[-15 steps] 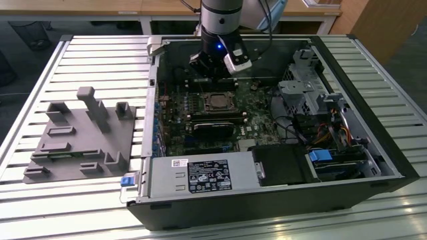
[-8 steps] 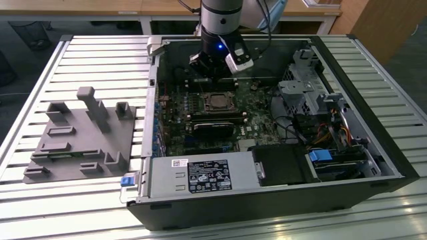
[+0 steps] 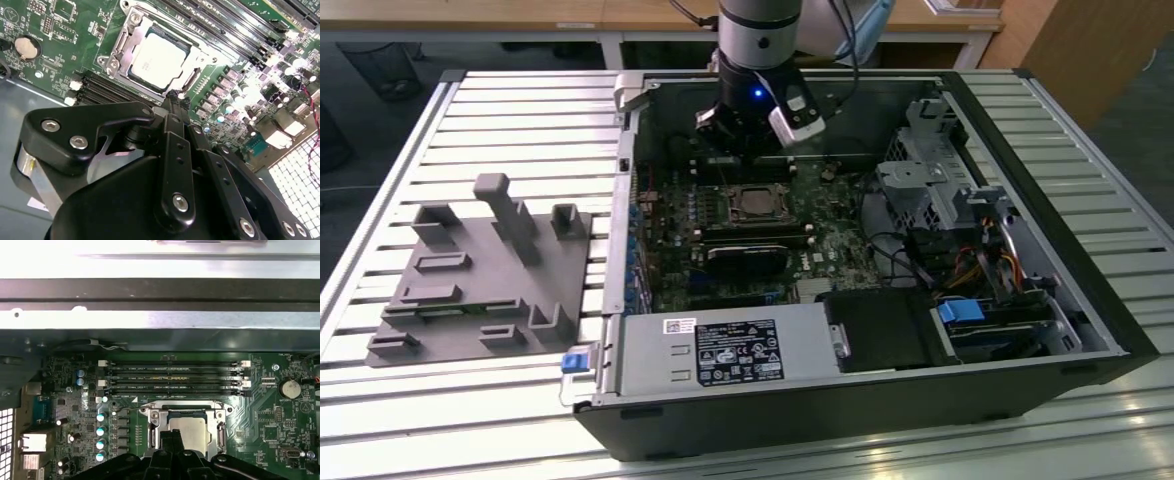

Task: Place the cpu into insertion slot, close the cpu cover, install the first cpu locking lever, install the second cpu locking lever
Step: 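Install the first cpu locking lever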

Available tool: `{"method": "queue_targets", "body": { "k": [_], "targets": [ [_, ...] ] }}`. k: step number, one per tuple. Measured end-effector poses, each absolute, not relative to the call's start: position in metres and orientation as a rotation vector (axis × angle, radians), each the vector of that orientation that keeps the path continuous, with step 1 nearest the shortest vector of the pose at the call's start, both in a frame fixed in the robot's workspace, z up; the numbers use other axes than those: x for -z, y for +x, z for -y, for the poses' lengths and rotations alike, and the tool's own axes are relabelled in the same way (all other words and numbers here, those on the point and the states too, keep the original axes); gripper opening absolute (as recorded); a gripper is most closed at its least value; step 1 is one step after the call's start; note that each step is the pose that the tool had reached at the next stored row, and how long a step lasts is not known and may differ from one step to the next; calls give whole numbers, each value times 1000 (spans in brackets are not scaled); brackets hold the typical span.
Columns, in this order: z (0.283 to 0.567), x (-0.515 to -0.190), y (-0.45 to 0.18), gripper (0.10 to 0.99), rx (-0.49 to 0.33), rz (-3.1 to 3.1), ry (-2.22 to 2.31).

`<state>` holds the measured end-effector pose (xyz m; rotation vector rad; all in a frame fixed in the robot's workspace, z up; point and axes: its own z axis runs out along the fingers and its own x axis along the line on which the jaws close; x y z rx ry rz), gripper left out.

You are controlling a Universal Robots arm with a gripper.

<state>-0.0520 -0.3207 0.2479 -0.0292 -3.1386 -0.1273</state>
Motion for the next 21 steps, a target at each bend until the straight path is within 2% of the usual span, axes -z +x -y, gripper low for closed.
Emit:
{"method": "queue_targets", "body": {
  "k": [21],
  "targets": [
    [320,-248,-94,106,134,3162,-8]
  ]
}}
